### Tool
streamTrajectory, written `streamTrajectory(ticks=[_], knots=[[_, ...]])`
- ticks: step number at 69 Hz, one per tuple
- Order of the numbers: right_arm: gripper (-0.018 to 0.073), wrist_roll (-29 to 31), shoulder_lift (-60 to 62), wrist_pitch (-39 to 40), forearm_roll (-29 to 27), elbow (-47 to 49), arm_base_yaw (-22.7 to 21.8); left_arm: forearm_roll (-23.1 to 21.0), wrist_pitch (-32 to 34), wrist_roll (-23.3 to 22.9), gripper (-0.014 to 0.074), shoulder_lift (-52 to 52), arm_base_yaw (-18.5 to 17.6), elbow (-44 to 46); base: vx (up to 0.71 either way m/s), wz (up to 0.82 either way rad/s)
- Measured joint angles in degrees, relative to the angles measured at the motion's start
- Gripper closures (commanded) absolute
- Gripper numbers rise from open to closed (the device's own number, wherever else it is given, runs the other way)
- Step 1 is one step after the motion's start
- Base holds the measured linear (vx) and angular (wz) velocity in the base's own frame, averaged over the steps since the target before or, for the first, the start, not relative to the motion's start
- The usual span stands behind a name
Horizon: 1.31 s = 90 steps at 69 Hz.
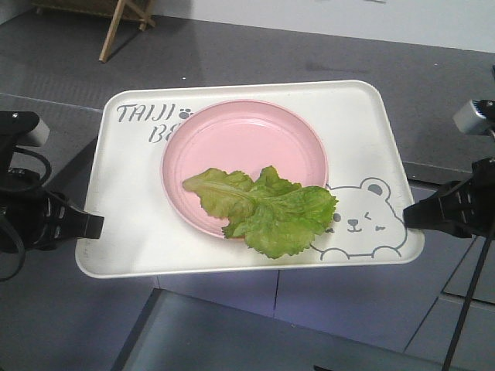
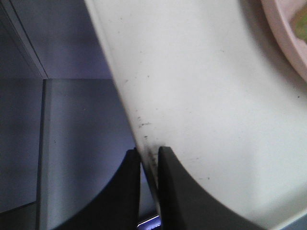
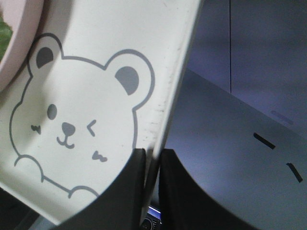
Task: Transfer vegetables to tray and serve
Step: 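Hold the tray level with both grippers while the base turns away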
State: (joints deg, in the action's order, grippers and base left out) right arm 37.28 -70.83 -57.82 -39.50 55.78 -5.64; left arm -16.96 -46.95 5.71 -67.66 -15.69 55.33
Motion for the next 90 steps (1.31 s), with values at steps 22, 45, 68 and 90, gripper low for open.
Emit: streamTrajectory(ticks=[22, 45, 68, 90], knots=[[0.0564, 0.0, 0.0, -0.1, 0.0, 0.0, 0.0, 0.0, 0.0, 0.0, 0.0603, 0.0, 0.0, 0.0, -0.01, -0.28], [0.0564, 0.0, 0.0, -0.2, 0.0, 0.0, 0.0, 0.1, -0.1, 0.0, 0.0603, 0.0, 0.0, 0.0, 0.03, -0.17], [0.0564, 0.0, 0.0, -0.6, 0.1, 0.0, -0.1, 0.1, -0.1, 0.0, 0.0603, 0.0, 0.0, 0.0, 0.07, -0.22], [0.0564, 0.0, 0.0, -0.6, 0.1, 0.0, -0.1, 0.1, -0.1, 0.0, 0.0603, 0.0, 0.0, 0.0, 0.09, -0.08]])
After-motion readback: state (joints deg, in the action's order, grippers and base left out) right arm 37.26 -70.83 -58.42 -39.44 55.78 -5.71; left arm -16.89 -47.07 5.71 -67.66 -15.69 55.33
